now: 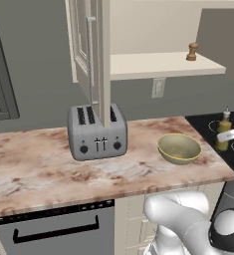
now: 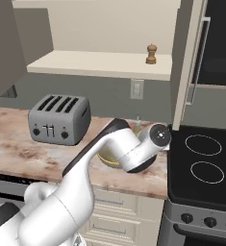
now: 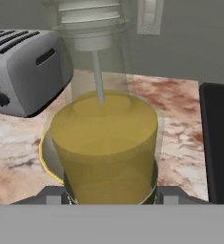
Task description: Retrieve the bottle and the shaker from the cabinet and place them next to the mixing bowl on the counter. Then add garlic from the fridge to the mixing bowl.
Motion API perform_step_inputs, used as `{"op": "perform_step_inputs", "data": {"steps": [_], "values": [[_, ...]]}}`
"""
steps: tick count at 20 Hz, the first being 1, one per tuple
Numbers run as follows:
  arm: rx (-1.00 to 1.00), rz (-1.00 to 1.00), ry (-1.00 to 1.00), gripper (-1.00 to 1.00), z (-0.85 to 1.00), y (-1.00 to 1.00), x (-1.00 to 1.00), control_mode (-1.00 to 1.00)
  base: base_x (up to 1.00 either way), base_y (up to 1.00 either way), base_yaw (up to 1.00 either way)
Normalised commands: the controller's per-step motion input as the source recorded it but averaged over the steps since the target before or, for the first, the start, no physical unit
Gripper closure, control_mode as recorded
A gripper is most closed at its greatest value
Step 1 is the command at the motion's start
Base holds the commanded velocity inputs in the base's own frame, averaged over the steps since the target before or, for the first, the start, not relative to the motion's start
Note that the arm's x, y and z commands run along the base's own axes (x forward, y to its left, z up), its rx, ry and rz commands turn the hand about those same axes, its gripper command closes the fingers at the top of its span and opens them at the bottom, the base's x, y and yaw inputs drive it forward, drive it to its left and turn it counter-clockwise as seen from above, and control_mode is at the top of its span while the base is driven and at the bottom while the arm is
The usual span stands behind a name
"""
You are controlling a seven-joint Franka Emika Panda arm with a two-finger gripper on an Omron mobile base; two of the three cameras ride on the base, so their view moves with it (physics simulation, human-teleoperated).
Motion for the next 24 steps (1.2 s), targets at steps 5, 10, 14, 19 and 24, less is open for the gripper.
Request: {"op": "perform_step_inputs", "data": {"steps": [5,10,14,19,24], "values": [[0.00,0.00,0.00,1.00,-0.50,0.00,0.00,-1.00,0.00,0.00,0.00],[0.00,0.00,-0.01,1.00,-0.32,-0.21,0.00,-1.00,0.00,0.00,0.00],[0.00,0.00,-0.01,1.00,-0.25,-0.14,0.05,-1.00,0.00,0.00,0.00],[0.00,0.00,-0.03,1.00,-0.18,-0.03,0.17,-1.00,0.00,0.00,0.00],[0.02,0.09,0.00,1.00,-0.06,-0.06,0.35,-1.00,0.00,0.00,0.00]]}}
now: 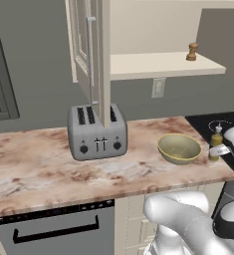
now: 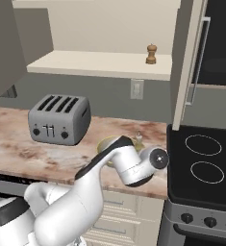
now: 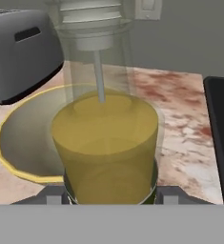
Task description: Retrieve the bottle and the shaker from the cabinet and place them next to the mixing bowl on the counter. Then add garlic from the fridge to the mixing bowl.
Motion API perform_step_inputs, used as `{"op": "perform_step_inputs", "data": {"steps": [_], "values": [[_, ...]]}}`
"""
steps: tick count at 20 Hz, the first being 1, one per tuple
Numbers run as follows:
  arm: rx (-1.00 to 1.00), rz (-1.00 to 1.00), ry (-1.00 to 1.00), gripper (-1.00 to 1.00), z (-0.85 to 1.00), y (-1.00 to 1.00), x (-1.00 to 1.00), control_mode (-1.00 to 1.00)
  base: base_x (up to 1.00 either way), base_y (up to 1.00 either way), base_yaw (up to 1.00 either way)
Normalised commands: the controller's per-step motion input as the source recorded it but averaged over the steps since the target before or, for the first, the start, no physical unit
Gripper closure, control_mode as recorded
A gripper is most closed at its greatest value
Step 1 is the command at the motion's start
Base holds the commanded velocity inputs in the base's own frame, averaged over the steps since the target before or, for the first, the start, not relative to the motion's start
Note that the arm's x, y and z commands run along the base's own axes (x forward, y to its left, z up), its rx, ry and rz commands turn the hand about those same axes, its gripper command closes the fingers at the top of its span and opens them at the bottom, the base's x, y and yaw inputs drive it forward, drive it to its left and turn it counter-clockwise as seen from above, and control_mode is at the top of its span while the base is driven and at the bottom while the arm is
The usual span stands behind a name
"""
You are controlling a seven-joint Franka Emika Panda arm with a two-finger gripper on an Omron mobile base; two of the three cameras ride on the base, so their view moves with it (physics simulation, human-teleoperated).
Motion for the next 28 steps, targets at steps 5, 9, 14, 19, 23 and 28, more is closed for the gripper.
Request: {"op": "perform_step_inputs", "data": {"steps": [5,9,14,19,23,28], "values": [[0.01,0.10,0.00,1.00,-0.05,-0.09,0.29,-1.00,0.00,0.00,0.00],[0.00,0.07,0.00,1.00,-0.17,-0.08,0.03,-1.00,0.00,0.00,0.00],[0.00,0.04,0.00,1.00,-0.16,-0.02,0.00,-1.00,0.00,0.00,0.00],[0.00,0.02,-0.01,1.00,-0.17,0.00,0.00,-1.00,0.00,0.00,0.00],[0.00,0.00,-0.03,1.00,-0.25,0.00,0.00,-1.00,0.00,0.00,0.00],[0.00,0.00,-0.03,1.00,-0.24,0.00,0.00,-1.00,0.00,0.00,0.00]]}}
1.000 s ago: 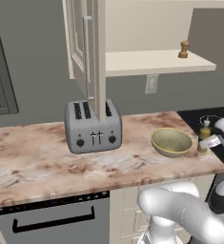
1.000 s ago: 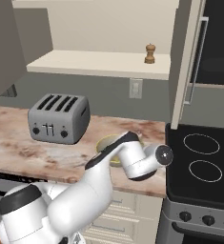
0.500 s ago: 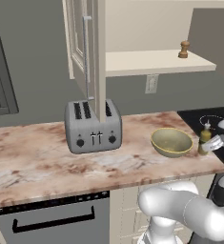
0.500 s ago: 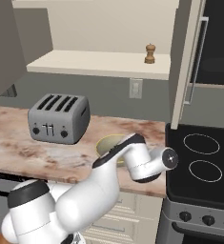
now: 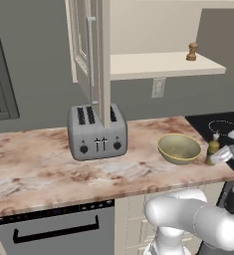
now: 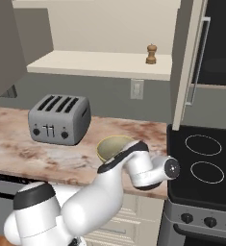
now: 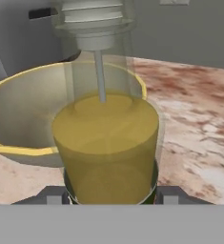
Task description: Retrieve the bottle and the shaker from the cabinet and place them next to the mixing bowl on the counter. Then add garlic from the fridge to the mixing bowl.
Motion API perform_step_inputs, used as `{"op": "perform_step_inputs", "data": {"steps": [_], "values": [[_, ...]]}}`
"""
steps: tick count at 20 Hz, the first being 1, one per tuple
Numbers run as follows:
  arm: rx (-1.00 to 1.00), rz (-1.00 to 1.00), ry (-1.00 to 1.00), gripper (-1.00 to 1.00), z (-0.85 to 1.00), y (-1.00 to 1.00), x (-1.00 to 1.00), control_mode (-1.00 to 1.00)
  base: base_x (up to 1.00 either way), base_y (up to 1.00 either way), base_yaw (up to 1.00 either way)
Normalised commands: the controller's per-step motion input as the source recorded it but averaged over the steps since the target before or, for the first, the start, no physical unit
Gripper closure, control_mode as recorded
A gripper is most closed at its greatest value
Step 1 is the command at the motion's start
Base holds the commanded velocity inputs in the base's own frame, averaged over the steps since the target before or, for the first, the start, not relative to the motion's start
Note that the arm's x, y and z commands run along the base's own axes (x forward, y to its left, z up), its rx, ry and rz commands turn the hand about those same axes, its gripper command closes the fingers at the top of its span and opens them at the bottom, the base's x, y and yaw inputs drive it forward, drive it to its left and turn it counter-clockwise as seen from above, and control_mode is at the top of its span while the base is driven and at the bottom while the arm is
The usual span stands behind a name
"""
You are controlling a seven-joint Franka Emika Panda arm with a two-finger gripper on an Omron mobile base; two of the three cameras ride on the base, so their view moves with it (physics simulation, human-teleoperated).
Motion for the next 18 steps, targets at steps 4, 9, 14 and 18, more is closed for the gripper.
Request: {"op": "perform_step_inputs", "data": {"steps": [4,9,14,18], "values": [[0.00,0.00,-0.04,1.00,-0.19,0.00,0.00,-1.00,0.00,0.00,0.00],[0.00,0.00,-0.03,1.00,-0.16,0.00,0.02,-1.00,0.00,0.00,0.00],[0.00,0.00,-0.02,1.00,-0.07,0.00,0.14,-1.00,0.00,0.00,0.00],[0.00,0.00,0.00,1.00,-0.02,0.00,0.15,-1.00,0.00,0.00,0.00]]}}
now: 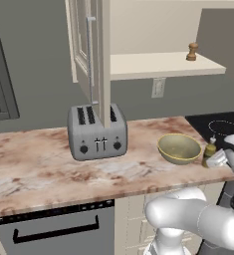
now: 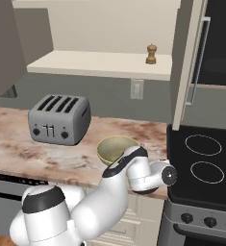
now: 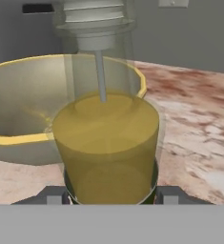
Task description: Retrieve the bottle and the shaker from the cabinet and place them next to the mixing bowl on the counter. Then add garlic from the fridge to the mixing bowl.
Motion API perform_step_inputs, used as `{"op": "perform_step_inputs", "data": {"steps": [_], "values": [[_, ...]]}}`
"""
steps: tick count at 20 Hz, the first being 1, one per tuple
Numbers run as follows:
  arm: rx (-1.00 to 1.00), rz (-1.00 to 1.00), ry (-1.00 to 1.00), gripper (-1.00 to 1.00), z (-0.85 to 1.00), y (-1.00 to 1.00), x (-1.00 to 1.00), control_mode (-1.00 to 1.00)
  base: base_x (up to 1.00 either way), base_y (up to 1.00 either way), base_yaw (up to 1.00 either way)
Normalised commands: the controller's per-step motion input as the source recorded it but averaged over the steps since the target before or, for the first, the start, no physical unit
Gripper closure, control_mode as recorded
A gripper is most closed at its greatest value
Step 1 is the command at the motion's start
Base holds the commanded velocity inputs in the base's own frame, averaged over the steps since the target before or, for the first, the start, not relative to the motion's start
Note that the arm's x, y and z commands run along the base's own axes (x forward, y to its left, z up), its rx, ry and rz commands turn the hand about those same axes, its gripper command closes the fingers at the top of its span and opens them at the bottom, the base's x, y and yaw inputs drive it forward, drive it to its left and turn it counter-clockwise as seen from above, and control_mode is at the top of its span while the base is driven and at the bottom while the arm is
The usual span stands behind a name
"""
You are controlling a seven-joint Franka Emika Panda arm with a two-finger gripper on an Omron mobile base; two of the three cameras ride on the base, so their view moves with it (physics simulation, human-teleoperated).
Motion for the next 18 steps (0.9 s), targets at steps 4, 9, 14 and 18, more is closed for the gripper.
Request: {"op": "perform_step_inputs", "data": {"steps": [4,9,14,18], "values": [[0.00,0.00,0.00,1.00,0.00,0.00,0.11,-1.00,0.00,0.00,0.00],[0.00,0.00,0.00,1.00,-0.04,0.00,0.00,-1.00,0.00,0.00,0.00],[0.00,0.00,0.00,1.00,-0.16,0.00,0.00,-1.00,0.00,0.00,0.00],[0.00,0.00,0.00,1.00,-0.20,0.00,0.00,-1.00,0.00,0.00,0.00]]}}
